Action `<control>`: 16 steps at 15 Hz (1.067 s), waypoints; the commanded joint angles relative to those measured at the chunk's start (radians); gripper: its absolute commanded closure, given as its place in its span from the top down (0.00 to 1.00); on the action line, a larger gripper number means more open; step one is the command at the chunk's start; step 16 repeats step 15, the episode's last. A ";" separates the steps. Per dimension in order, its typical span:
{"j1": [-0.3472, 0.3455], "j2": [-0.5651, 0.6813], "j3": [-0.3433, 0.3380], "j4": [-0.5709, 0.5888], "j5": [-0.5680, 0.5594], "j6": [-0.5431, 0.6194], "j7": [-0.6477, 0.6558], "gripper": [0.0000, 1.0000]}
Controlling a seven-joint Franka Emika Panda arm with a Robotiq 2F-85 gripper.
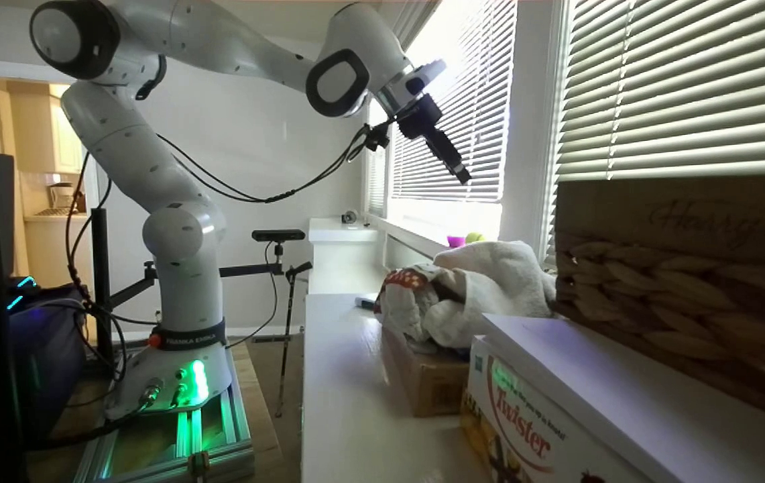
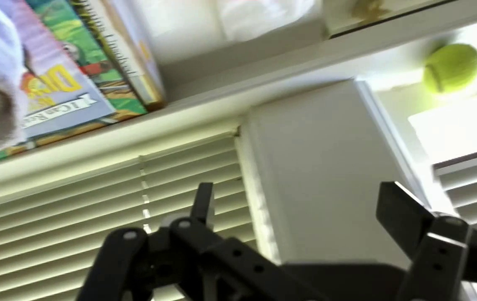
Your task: Use the white and red towel to wipe the mirror then place it back on the box.
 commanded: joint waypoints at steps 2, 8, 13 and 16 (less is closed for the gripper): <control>0.109 -0.125 0.071 -0.010 0.048 -0.232 -0.014 1.00; 0.141 -0.122 0.103 -0.001 0.033 -0.353 -0.005 1.00; 0.133 -0.118 0.100 -0.001 0.032 -0.351 -0.005 1.00; 0.133 -0.118 0.100 -0.001 0.032 -0.351 -0.005 1.00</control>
